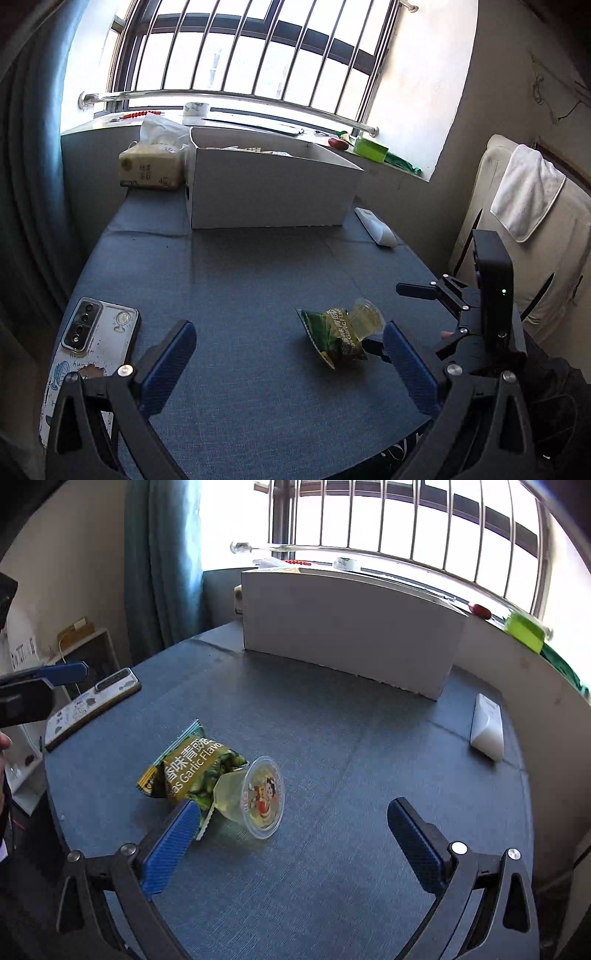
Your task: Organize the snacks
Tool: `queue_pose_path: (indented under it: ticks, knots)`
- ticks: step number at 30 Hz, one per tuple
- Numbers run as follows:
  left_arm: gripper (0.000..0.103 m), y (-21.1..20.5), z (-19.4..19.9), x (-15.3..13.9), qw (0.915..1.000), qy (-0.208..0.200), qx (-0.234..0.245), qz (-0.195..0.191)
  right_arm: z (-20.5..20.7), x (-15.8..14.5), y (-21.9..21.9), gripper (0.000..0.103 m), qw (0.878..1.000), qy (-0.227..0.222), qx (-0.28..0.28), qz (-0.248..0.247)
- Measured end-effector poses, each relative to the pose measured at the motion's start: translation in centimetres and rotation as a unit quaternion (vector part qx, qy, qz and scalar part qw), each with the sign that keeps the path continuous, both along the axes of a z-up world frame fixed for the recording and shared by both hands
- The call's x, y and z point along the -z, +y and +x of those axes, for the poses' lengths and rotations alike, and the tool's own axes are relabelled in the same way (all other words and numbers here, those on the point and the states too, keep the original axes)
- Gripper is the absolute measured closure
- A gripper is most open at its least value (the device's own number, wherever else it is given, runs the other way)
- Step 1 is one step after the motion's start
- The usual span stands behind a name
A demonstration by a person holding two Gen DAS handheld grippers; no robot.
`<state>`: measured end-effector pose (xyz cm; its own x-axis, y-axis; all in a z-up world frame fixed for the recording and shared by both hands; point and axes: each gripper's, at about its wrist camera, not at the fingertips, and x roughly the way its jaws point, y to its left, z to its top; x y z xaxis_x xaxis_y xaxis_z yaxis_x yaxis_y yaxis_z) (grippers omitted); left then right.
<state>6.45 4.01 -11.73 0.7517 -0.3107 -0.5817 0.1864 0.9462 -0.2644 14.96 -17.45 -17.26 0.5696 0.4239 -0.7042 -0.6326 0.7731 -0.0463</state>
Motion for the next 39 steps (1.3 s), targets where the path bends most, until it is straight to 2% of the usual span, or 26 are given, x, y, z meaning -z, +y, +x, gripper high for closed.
queue_pose_path:
  ticks: [4,5,6,7,8,9,11,14,18,24,27,29,30,31,33,35,39]
  knots:
    - [0.000,-0.1,0.2,0.4,1.0000,0.007,0.003,0.001,1.8,0.8,1.2,0.000,0.999,0.040,-0.030,-0.012]
    - [0.000,-0.2,0.3,0.5,0.9999,0.009,0.004,0.001,2.1,1.0,1.4,0.004,0.998,0.054,-0.034,-0.015]
    - [0.000,-0.3,0.4,0.7,0.9999,0.012,0.005,0.001,2.3,1.3,1.6,0.010,0.996,0.071,-0.043,-0.015]
    - [0.000,-0.3,0.5,0.9,0.9999,0.014,0.007,0.001,2.3,1.2,1.7,0.018,0.997,0.068,-0.043,-0.016]
    - [0.000,-0.4,0.7,1.0,0.9998,0.018,0.008,0.002,2.1,1.0,1.8,0.039,0.997,0.066,-0.050,-0.012]
    - [0.000,-0.5,0.8,1.2,0.9997,0.021,0.010,0.002,2.0,0.9,1.8,0.054,0.996,0.063,-0.060,-0.007]
    - [0.000,-0.9,1.2,1.6,0.9995,0.027,0.015,0.008,2.0,0.9,1.9,0.056,0.996,0.061,-0.064,-0.005]
    - [0.000,-1.5,1.5,1.9,0.9989,0.035,0.025,0.018,1.9,0.7,1.5,0.056,0.995,0.071,-0.065,0.025]
    - [0.000,-2.9,2.6,2.5,0.9971,0.053,0.042,0.034,1.5,-0.1,-0.3,0.056,0.994,0.081,-0.030,0.073]
    - [0.000,-6.1,6.2,4.0,0.9897,0.092,0.072,0.082,0.1,-1.8,-4.2,0.056,0.985,0.077,0.017,0.150]
    - [0.001,-6.6,7.9,5.1,0.9863,0.117,0.079,0.086,-0.6,-2.4,-6.1,0.056,0.981,0.075,0.042,0.176]
    - [0.019,-6.9,8.2,5.4,0.9854,0.117,0.077,0.097,-0.9,-2.6,-7.1,0.056,0.979,0.072,0.054,0.185]
    - [0.053,-7.1,8.2,5.3,0.9845,0.113,0.072,0.113,-1.1,-2.7,-7.6,0.056,0.978,0.070,0.061,0.187]
    - [0.061,-7.1,8.3,5.2,0.9838,0.115,0.075,0.114,-1.2,-2.7,-7.9,0.056,0.977,0.071,0.065,0.191]
    - [0.063,-6.4,8.3,4.8,0.9866,0.113,0.077,0.089,-1.2,-3.0,-8.8,0.056,0.974,0.071,0.074,0.202]
    - [0.064,-5.8,8.0,4.0,0.9887,0.098,0.070,0.090,-1.1,-3.4,-9.4,0.056,0.972,0.067,0.079,0.212]
    - [0.064,-3.8,8.6,0.7,0.9955,0.054,0.048,0.062,0.4,-4.9,-9.6,0.056,0.968,0.055,0.084,0.232]
